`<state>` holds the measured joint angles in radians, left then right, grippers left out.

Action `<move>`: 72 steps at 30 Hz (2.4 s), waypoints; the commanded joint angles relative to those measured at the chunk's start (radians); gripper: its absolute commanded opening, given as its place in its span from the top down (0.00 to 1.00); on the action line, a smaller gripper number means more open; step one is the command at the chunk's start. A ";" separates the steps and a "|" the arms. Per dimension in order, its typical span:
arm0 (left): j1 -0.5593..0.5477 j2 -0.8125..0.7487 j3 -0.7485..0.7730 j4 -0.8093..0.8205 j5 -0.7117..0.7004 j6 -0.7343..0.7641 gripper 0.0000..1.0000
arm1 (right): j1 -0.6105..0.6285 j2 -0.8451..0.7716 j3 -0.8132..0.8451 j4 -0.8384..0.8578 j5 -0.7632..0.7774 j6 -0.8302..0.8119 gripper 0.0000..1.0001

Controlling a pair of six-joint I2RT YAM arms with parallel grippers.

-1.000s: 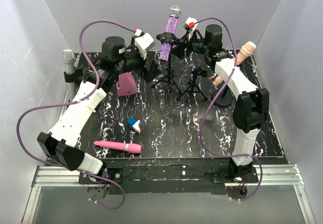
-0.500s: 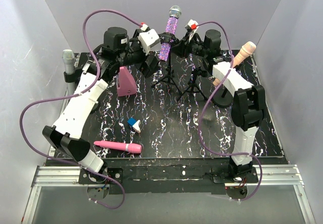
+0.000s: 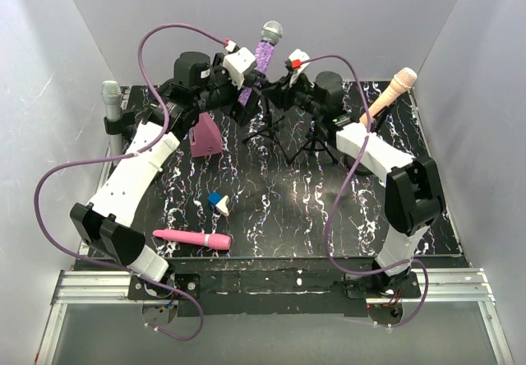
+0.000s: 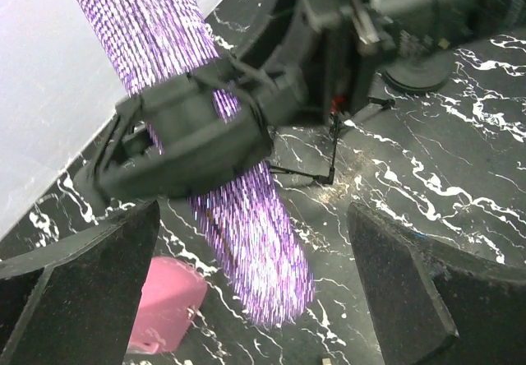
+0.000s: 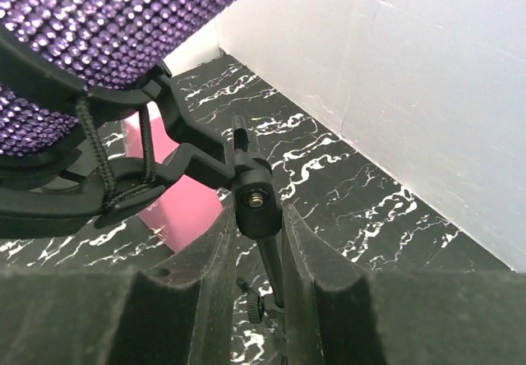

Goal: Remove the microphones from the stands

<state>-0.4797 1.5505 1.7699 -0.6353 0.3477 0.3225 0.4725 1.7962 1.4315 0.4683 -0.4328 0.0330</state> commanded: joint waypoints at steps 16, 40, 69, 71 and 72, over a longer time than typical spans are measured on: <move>0.006 -0.239 -0.240 0.138 0.029 -0.004 0.09 | 0.274 -0.264 -0.111 -0.105 0.355 0.102 0.99; 0.006 -0.297 -0.406 0.261 0.126 -0.072 0.05 | 0.192 -0.462 -0.232 -0.105 0.355 0.102 0.99; 0.006 -0.320 -0.256 0.016 0.108 0.047 0.02 | -0.075 -0.517 -0.017 -0.815 -0.280 0.310 0.12; 0.006 -0.297 -0.230 0.010 0.144 0.072 0.02 | -0.098 -0.473 0.030 -0.780 -0.362 0.366 0.12; 0.006 -0.284 -0.202 0.002 0.167 0.084 0.02 | -0.101 -0.462 0.043 -0.746 -0.388 0.376 0.11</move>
<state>-0.4747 1.2705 1.4803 -0.5858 0.4377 0.3344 0.4091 1.2633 1.3956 -0.2981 -0.6456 0.2333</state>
